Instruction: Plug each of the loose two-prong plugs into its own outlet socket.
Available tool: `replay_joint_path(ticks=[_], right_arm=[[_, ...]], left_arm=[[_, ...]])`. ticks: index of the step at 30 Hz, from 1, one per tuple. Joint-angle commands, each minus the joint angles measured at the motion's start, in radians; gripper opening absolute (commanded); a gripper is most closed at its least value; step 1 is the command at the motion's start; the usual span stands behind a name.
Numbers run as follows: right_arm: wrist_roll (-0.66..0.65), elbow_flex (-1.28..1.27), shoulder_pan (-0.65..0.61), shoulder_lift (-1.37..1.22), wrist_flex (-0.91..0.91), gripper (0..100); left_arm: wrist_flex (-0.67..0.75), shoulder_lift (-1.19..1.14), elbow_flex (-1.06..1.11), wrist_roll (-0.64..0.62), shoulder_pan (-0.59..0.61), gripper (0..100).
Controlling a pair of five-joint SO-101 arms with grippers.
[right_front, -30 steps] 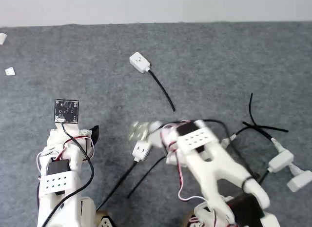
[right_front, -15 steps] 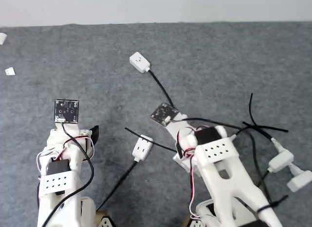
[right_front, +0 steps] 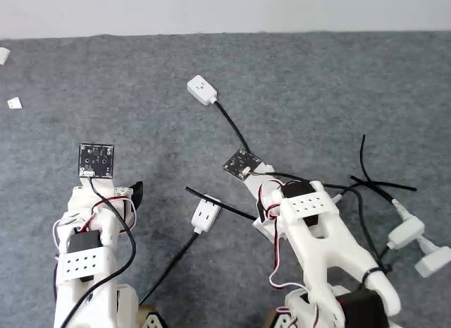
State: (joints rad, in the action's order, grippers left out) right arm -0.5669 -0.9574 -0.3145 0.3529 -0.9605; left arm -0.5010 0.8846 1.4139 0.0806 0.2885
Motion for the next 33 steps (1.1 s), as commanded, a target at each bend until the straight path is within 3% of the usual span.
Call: replay_joint_path(ticks=[1,4,7,11,21,33], right_arm=[[-0.003,0.018,0.005,0.107,0.01,0.9],[-0.029,-0.048,-0.01,0.171,0.016,3.0],[-0.161,-0.103,-0.081,0.196,0.016,2.1],[-0.31,-0.127,-0.099,0.196,0.016,9.9],[-0.334,-0.132,-0.045,0.194,0.12,15.1],[-0.407,-0.044,-0.044,0.001,0.062,15.1]], left_arm=[[0.023,-0.003,-0.01,0.006,0.002,29],[0.023,-0.003,-0.01,0.006,0.002,29],[0.023,-0.003,-0.01,0.006,0.002,29],[0.021,-0.003,-0.01,0.006,0.002,29],[0.021,-0.003,-0.01,0.008,0.002,29],[0.021,-0.003,-0.01,0.008,0.002,29]])
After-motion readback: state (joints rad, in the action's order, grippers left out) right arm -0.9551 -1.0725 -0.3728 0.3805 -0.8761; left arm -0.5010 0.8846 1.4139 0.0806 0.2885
